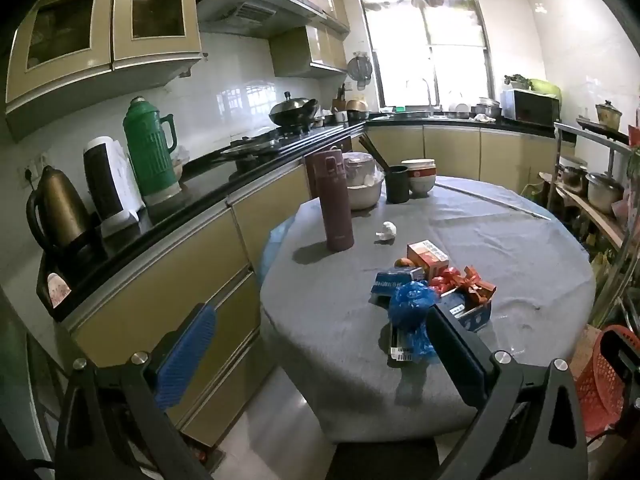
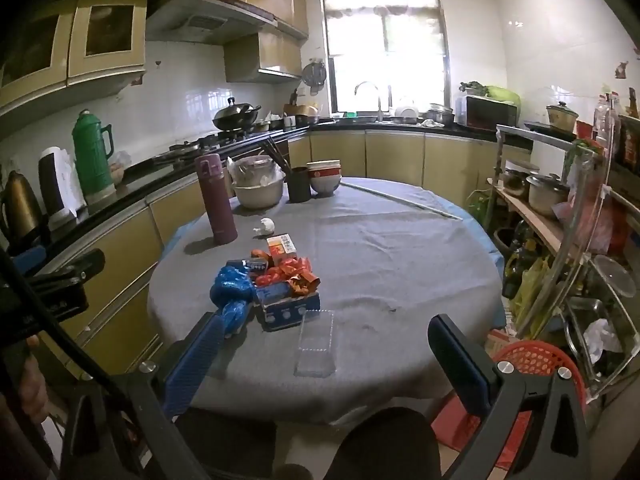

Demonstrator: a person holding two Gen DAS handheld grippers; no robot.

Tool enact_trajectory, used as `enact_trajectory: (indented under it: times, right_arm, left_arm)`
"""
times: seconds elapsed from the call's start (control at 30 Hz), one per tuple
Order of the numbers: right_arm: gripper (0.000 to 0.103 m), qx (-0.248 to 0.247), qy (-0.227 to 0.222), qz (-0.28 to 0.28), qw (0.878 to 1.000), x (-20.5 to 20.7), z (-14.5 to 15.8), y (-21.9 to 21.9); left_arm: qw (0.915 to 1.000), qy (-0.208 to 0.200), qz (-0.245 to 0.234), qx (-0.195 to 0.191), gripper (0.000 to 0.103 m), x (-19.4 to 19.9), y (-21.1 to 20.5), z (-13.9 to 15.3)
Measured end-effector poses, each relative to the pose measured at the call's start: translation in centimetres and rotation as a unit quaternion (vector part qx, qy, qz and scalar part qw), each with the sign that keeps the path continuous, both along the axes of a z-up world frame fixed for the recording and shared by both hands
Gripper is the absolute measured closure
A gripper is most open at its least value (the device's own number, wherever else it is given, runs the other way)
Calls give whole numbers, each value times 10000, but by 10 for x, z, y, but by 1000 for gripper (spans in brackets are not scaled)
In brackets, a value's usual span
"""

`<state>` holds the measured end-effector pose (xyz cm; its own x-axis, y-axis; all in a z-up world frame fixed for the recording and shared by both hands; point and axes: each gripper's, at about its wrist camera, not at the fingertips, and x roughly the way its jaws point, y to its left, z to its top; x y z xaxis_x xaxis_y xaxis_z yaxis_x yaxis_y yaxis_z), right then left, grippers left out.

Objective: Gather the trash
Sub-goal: 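Move left tool toward blue plastic bag while right tool approaches clear plastic container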

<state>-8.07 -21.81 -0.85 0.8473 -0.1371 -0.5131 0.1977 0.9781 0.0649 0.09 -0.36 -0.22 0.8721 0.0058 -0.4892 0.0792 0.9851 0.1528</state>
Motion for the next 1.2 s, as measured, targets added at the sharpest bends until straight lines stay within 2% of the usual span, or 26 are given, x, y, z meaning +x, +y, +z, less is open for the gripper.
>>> enact_trajectory:
  times: [0.6, 0.67, 0.87, 1.0, 1.13, 1.2]
  right_arm:
    - [0, 17, 96, 56, 9999, 6, -7, 5]
    - [0, 26, 116, 54, 9999, 6, -7, 5]
    - [0, 3, 121, 58, 9999, 7, -8, 5]
    - [0, 28, 84, 53, 9999, 8, -10, 5]
    - [0, 98, 33, 39, 9999, 8, -12, 4]
    - [0, 119, 57, 35, 9999, 10, -14, 3]
  left_arm:
    - [9995, 231, 95, 168, 0, 6, 6, -10]
    - [9998, 148, 99, 11, 0, 8, 7, -13]
    - [9995, 304, 104, -18, 0, 10, 8, -13]
    - [9996, 216, 108, -112, 0, 12, 9, -16]
    - [9998, 129, 118, 97, 0, 11, 8, -17]
    - [9998, 161, 121, 77, 0, 13, 8, -19]
